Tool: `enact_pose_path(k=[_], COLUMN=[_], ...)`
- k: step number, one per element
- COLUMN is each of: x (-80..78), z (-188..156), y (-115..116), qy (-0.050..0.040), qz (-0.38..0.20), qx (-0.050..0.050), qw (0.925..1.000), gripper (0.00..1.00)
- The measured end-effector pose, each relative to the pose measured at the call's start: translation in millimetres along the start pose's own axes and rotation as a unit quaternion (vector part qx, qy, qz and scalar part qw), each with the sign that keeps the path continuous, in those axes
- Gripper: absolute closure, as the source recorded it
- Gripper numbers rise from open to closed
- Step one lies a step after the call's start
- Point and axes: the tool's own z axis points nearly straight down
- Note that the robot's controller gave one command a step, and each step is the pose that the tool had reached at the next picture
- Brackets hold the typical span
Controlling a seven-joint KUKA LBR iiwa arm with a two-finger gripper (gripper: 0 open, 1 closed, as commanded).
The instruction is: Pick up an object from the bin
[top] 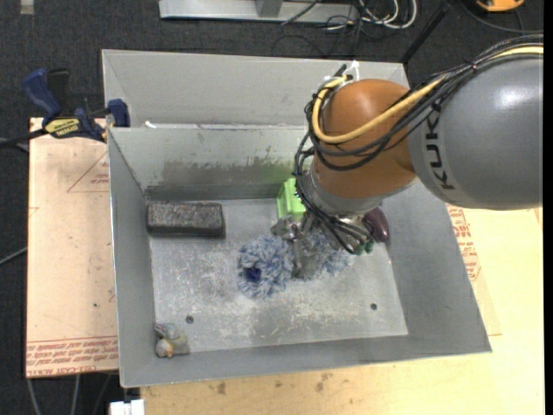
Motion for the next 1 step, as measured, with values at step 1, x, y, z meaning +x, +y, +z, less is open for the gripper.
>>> enact_pose_path(k=[1], x=[0.0], z=[0.0], y=[0.1], qy=[0.0], qz=[0.0], qx=[0.0], qw=[1.0], gripper=[1.0])
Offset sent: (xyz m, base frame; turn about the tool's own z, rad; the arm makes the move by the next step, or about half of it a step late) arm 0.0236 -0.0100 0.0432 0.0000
